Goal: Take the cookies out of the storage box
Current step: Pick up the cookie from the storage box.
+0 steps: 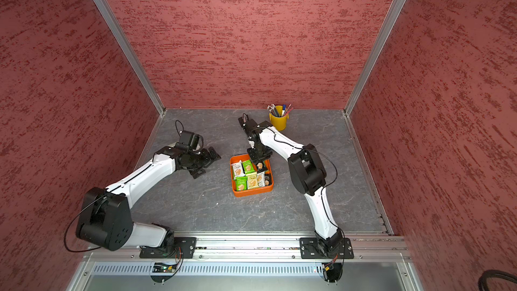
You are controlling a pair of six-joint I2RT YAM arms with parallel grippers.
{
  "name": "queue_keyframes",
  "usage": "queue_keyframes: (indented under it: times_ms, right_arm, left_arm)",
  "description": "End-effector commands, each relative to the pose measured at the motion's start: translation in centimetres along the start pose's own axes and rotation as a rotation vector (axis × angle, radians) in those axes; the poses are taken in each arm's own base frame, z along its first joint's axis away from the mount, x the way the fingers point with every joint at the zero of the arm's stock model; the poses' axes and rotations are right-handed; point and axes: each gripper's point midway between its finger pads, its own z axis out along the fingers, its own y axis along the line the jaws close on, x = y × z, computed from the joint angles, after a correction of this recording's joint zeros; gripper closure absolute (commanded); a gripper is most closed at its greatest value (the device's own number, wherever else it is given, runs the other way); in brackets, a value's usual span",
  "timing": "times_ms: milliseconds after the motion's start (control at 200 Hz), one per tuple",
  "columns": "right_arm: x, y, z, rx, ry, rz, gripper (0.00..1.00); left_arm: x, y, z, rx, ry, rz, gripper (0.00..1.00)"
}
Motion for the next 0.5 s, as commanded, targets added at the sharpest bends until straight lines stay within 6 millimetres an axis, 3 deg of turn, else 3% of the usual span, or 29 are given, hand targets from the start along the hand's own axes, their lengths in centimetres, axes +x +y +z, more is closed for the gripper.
queue_keyframes:
  times_ms: [0, 265, 491]
  right_arm:
    - [-0.1, 0.9, -3.0, -0.050, -0.072, 0.033, 0.63]
    - [0.8, 1.3, -5.7, -0.089, -0.136, 0.074, 0.62]
    - [1.3, -2.0, -6.5, -0.008, -0.143, 0.106, 0.62]
  left_arm:
    - [-0.3, -1.3, 0.3, 0.021, 0.012, 0.032, 0.00]
    - [-0.5, -3.5, 1.5, 0.044, 0.048, 0.080, 0.00]
    - [0.4, -5.0, 2.4, 0.035, 0.083, 0.131, 0.00]
